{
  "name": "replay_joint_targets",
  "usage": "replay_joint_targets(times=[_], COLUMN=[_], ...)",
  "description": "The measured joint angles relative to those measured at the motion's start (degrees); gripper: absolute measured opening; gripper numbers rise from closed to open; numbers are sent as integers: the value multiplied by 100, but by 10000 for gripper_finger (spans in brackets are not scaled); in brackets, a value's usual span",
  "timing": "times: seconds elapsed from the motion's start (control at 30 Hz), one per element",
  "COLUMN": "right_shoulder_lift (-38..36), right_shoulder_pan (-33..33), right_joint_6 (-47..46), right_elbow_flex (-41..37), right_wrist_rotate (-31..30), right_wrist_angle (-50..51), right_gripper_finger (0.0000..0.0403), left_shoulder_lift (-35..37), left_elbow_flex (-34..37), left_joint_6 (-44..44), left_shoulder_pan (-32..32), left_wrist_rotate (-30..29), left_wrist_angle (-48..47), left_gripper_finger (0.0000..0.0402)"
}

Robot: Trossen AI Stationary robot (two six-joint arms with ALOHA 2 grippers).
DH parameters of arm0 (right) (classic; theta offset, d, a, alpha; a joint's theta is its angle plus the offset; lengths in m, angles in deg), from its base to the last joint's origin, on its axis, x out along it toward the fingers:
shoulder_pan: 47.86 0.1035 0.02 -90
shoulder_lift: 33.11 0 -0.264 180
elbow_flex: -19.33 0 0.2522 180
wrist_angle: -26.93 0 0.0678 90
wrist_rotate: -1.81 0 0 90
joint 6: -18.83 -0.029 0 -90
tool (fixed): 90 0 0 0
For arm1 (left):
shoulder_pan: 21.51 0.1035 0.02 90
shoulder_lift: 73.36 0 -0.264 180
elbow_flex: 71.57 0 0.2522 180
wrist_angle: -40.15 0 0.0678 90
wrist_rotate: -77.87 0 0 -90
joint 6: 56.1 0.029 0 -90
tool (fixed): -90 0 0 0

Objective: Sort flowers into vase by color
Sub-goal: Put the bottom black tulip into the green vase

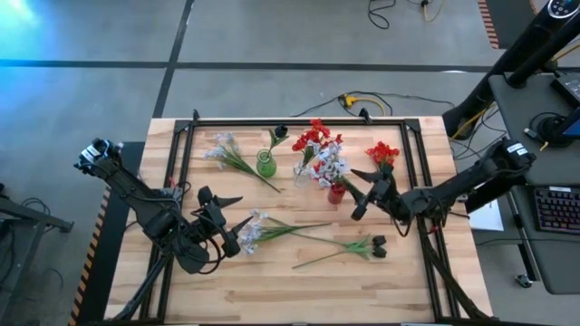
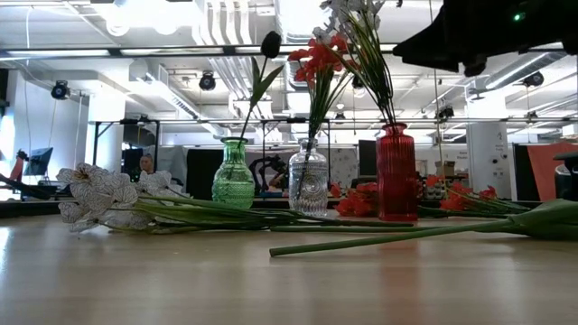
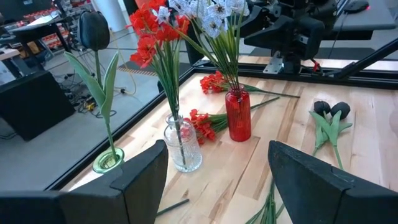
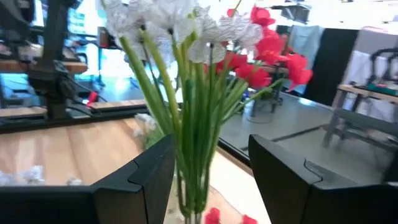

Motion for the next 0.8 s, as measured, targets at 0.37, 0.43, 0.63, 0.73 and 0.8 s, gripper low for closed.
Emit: replay_joint_targets(times=[0.37,0.43,0.63,0.73,0.8], right_shoulder_lift=[-123,-114,-110,-110,-108], right_shoulder_pan=[179,179,179,179,179], right_joint_6=[-2618,-3333,-5211,-5506,-5553], right_elbow_flex=[1571,1869,2580,2684,2710], right_wrist_rotate=[-586,-654,-396,-49,215], right_wrist_angle=[4904,5941,8345,8674,8684], right_gripper_finger=[196,196,196,196,196], left_shoulder_lift=[1,-1,1,-1,-1], left_elbow_flex=[0,0,0,0,0], left_joint_6=[-108,-110,-143,-158,-169], left_shoulder_pan=[1,1,1,11,26], left_wrist_rotate=[19,49,208,399,544], left_wrist_angle=[2,2,2,0,12], left_gripper_finger=[259,259,259,259,259])
